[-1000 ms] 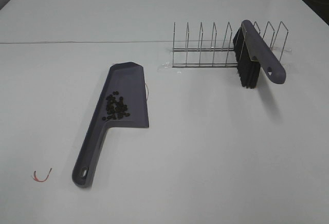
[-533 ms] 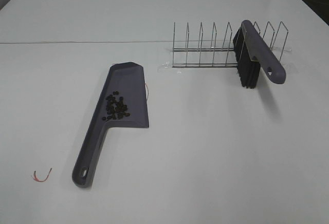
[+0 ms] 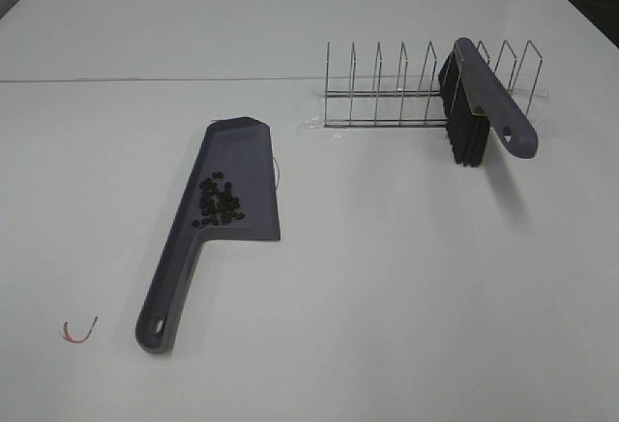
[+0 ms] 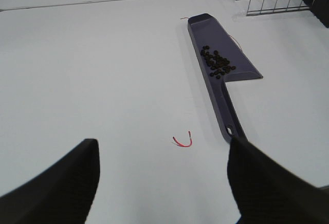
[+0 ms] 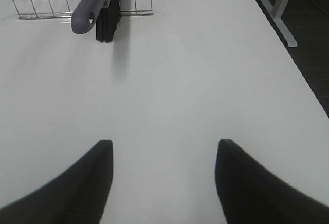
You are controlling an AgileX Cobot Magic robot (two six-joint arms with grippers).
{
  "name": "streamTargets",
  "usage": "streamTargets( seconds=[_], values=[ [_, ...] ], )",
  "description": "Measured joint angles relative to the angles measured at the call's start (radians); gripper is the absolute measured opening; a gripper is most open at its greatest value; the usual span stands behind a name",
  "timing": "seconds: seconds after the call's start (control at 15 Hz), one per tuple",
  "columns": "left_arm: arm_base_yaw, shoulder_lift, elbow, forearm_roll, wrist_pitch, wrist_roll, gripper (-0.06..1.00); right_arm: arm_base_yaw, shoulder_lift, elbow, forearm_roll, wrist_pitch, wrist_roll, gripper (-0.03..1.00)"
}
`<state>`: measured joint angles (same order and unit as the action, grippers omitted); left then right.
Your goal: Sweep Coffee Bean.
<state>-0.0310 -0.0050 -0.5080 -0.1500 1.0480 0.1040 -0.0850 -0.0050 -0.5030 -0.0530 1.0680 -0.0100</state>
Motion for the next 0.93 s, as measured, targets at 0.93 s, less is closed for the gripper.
streamTargets(
  seconds=[0.93],
  values=[
    [0.000, 0.000, 0.000, 0.000, 0.000, 0.000, 0.67, 0.000, 0.000, 0.000, 0.000, 0.000, 0.000, 0.58]
  ],
)
